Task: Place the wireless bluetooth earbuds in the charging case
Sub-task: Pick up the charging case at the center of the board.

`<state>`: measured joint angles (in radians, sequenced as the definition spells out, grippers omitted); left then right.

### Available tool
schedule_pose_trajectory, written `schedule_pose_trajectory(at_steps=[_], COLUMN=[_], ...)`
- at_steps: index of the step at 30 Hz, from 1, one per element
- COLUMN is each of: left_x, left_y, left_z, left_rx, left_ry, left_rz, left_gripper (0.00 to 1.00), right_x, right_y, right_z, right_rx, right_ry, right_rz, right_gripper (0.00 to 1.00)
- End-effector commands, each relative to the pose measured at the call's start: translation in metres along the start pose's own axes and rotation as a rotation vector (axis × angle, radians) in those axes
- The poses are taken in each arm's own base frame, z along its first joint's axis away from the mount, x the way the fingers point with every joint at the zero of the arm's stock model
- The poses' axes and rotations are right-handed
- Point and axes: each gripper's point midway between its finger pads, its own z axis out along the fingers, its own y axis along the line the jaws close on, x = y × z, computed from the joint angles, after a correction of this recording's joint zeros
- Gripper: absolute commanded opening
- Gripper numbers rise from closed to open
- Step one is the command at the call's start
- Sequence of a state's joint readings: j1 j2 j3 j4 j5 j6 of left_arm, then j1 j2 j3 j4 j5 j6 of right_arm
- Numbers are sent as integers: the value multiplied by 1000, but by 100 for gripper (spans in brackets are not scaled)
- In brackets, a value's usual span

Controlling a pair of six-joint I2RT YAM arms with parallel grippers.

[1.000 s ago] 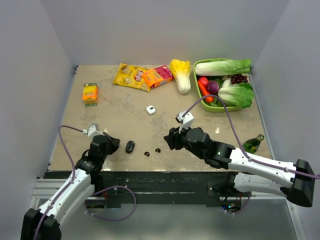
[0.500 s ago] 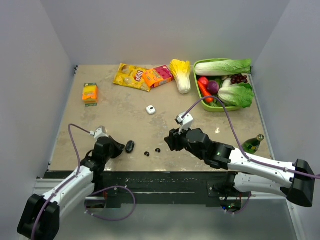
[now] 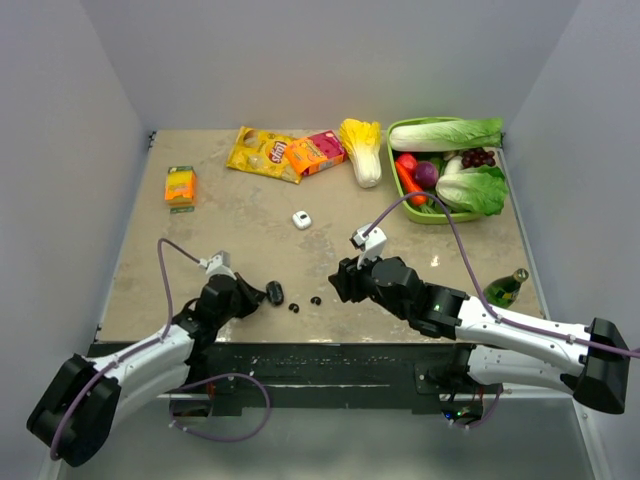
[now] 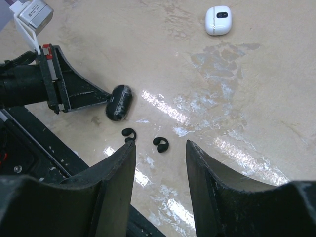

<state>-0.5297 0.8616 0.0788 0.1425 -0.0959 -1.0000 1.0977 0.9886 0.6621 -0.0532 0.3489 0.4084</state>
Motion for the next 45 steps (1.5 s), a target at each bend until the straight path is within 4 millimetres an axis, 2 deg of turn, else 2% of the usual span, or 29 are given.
schedule_pose_trajectory(at_steps=[1,7,12,17,24,34,38,45], left_x=[14,11,7,17,30,35,35,29], left_y=[-1,-4,-1,0,-14,-30,-41,-44], left_z=[3,10,4,-5,-8,2,6,11], left_rx=[-4,-33,-40,-21,45,91,108,88], left_ry=[58,57,37,66,107,123,126,99], left_rz=[9,19,40,73,101,106,119,128], left_gripper=[0,0,0,0,0,0,0,0], right_x=[-12,-9,-6,-5,-4,-3,-2,0], right_y=[2,0,-4,-5,-1,-5,-6,-9], right_z=[0,0,-3,-1,4,-1,-2,-2], right_rx=[4,10,22,23,16,29,31,40], right_ry=[-37,-27,-28,-28,-25,-22,-21,-17], right_rz=[23,22,19,12,15,20,19,17], right_gripper=[48,48,49,48,48,48,48,49])
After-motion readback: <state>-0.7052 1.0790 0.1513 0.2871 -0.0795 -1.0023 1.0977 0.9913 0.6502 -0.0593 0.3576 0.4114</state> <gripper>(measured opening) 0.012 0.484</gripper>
